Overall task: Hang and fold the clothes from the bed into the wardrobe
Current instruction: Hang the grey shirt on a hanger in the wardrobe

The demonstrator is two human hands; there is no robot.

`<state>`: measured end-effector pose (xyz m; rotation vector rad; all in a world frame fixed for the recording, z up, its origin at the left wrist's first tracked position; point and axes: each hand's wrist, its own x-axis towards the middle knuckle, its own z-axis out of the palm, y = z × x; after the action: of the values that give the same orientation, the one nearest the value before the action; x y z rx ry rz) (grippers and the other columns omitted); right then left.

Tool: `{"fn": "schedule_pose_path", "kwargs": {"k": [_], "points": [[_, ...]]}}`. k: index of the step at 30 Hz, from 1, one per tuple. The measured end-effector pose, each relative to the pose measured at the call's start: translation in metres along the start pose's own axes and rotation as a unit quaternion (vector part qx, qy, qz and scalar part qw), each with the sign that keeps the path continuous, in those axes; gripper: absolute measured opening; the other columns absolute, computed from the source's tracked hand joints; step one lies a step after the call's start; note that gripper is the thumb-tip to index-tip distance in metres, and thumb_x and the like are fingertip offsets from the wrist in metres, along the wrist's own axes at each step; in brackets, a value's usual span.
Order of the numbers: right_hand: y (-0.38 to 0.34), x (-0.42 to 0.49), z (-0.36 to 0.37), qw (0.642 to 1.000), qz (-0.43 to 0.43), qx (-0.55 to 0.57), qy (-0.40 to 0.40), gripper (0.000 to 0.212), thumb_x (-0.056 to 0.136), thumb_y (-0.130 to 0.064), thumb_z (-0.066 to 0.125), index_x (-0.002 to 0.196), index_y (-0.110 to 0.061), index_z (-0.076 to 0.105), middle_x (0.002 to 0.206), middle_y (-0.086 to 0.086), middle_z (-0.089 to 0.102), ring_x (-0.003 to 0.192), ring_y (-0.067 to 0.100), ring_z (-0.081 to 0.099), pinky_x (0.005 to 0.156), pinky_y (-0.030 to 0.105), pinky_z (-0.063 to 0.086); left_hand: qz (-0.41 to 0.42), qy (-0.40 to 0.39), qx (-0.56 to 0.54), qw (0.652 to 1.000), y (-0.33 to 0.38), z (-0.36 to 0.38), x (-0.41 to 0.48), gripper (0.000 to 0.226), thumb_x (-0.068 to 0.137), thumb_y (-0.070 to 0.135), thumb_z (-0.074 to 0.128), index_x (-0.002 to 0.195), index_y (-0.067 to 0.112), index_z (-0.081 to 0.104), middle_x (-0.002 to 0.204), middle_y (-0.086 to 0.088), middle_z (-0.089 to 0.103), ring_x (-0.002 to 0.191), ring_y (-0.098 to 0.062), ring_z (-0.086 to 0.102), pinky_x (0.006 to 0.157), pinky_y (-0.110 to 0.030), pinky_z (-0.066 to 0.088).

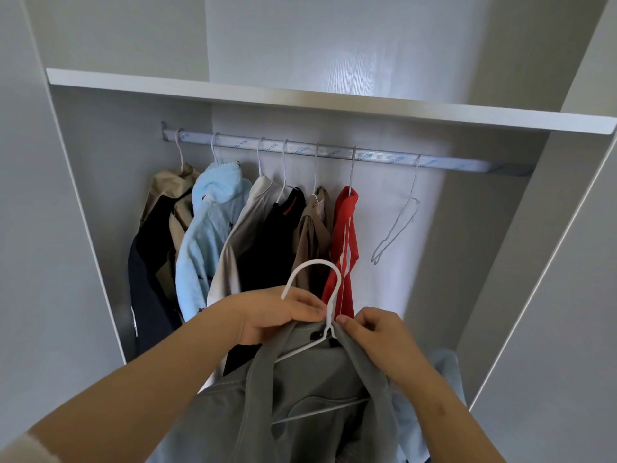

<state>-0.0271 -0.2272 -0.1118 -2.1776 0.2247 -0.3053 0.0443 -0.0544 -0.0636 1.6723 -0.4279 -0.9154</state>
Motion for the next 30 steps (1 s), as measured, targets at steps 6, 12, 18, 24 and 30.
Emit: {"fn": "schedule_pose_path", "kwargs": {"k": [6,12,18,24,30], "points": [[0.003,0.001,0.002,1.000,0.007,-0.009,-0.001,0.029,0.086,-0.045,0.059,0.066,-0.024,0.058,0.066,-0.009,0.058,0.067,0.008,0.054,0.070,0.026,0.046,-0.010,0.039,0.089,0.995,0.005,-0.007,-0.002,0.017,0.088,0.030,0.059,0.085,0.016,0.069,0.084,-0.003,0.069,0.078,-0.015,0.064,0.079,-0.030,0.053],[0.005,0.003,-0.001,1.000,0.016,0.002,-0.012,0.027,0.085,-0.045,0.059,0.074,-0.021,0.064,0.075,-0.007,0.063,0.077,0.010,0.059,0.076,0.030,0.051,-0.045,-0.034,-0.008,0.998,-0.004,-0.016,-0.002,0.016,0.081,0.017,0.063,0.094,0.013,0.073,0.087,-0.006,0.069,0.075,-0.015,0.065,0.066,-0.024,0.056],[0.003,0.002,0.000,1.000,0.015,0.000,-0.016,0.023,0.085,-0.044,0.061,0.077,-0.023,0.065,0.078,-0.011,0.063,0.077,0.006,0.058,0.068,0.019,0.047,-0.046,-0.104,-0.028,0.993,-0.009,-0.018,-0.003,0.031,0.071,0.015,0.065,0.102,0.009,0.070,0.099,-0.009,0.068,0.087,-0.018,0.065,0.082,-0.029,0.053],[0.005,0.003,0.003,0.999,0.028,-0.006,-0.022,0.022,0.086,-0.045,0.060,0.079,-0.024,0.064,0.082,-0.012,0.062,0.082,0.007,0.059,0.076,0.025,0.051,-0.034,-0.099,-0.042,0.994,-0.011,-0.019,-0.005,0.031,0.070,0.010,0.064,0.101,0.010,0.067,0.091,-0.007,0.070,0.079,-0.015,0.067,0.074,-0.025,0.056],[0.006,0.004,0.002,0.998,0.054,0.025,0.000,0.023,0.085,-0.045,0.061,0.077,-0.023,0.064,0.081,-0.010,0.063,0.080,0.008,0.059,0.067,0.018,0.047,-0.013,-0.073,-0.143,0.987,-0.017,-0.018,-0.006,0.026,0.083,-0.010,0.052,0.099,0.009,0.058,0.078,-0.009,0.065,0.064,-0.015,0.066,0.054,-0.023,0.056]]}}
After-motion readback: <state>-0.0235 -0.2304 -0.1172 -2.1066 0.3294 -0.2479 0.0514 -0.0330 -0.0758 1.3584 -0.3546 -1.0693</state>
